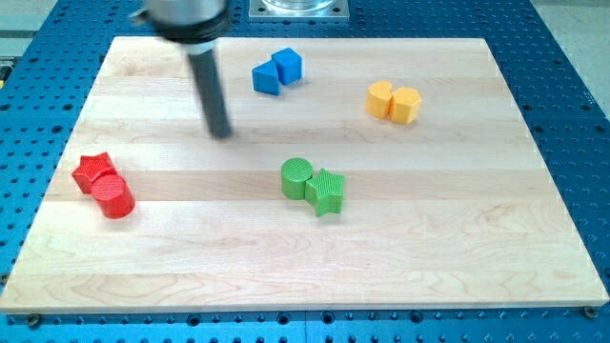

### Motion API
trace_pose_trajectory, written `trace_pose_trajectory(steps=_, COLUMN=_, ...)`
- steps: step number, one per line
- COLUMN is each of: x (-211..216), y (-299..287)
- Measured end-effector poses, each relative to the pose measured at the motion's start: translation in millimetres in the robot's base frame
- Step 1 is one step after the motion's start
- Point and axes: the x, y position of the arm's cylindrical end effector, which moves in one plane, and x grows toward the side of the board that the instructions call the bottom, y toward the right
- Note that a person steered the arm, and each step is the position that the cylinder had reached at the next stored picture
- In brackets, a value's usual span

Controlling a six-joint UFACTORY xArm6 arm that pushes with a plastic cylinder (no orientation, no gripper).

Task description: Move the blue blocks towards the bottom left

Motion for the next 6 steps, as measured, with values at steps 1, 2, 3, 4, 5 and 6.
trace_pose_trajectory(steps=1, x=-29, y=76)
trace_pose_trajectory(steps=2, x=-76, y=129)
trace_pose_trajectory(steps=3, x=-133, y=116)
trace_pose_trajectory(steps=4, x=-133, y=57)
trace_pose_trajectory(steps=5, x=-95, y=7)
trace_pose_trajectory(steps=6, x=-23, y=-3)
